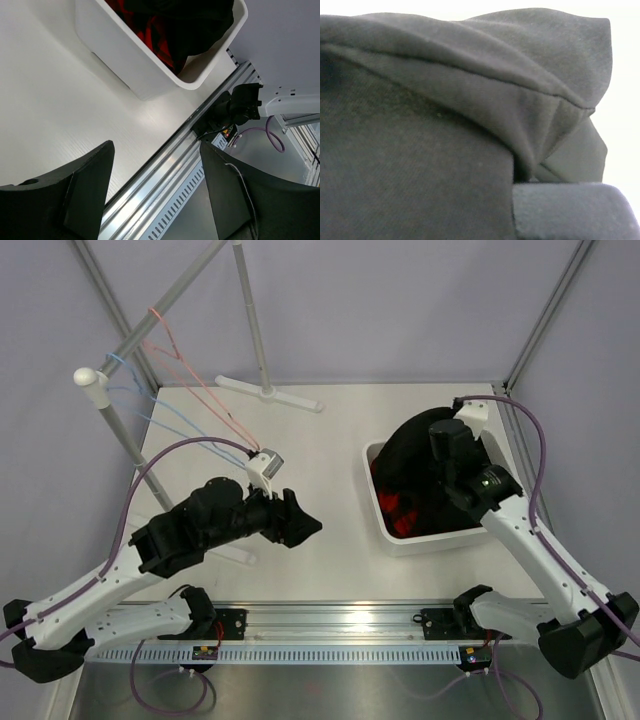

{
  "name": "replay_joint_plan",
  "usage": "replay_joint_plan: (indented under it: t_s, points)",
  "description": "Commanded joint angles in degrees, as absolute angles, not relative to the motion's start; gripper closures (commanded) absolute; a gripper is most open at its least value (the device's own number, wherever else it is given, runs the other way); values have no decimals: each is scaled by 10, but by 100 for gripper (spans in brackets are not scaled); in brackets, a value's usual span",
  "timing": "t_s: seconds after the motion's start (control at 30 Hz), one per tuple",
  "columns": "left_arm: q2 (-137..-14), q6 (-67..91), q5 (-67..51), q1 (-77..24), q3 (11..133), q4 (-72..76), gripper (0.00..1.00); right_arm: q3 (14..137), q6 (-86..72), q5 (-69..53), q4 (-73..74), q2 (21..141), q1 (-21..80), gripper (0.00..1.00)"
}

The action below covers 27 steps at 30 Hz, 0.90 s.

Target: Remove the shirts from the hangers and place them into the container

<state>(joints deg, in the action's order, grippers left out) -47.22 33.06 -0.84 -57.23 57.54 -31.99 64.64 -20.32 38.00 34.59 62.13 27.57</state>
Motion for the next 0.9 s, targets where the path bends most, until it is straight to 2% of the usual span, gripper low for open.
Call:
replay_joint_plan:
  t_s: [0.0, 0.33, 0.53, 0.63, 0.67, 0.77, 0.8, 0.83, 0.87]
  points:
    - [-455, 340, -11, -580, 573, -290, 27, 633, -289, 326, 355, 649, 272, 100]
    - [-427, 349, -3, -583, 541, -295, 27, 541, -407, 287, 333, 681, 272, 100]
    - [-417, 359, -4, -584, 517, -294, 27, 536, -436, 297, 375, 729, 273, 100]
    - [-407, 362, -2, -585, 507, -295, 27, 522, -446, 325, 387, 708, 279, 84]
    - [-405, 362, -2, -585, 506, -299, 27, 528, -447, 339, 405, 690, 286, 69]
    - [-406, 360, 18, -585, 508, -304, 23, 547, -442, 386, 435, 648, 301, 41]
    - [-410, 360, 22, -585, 511, -308, 20, 552, -441, 392, 445, 637, 306, 16]
    - [-412, 360, 22, -586, 512, -308, 13, 558, -440, 397, 453, 627, 310, 1]
    - [-414, 359, 23, -586, 514, -306, 9, 570, -440, 409, 474, 606, 318, 0]
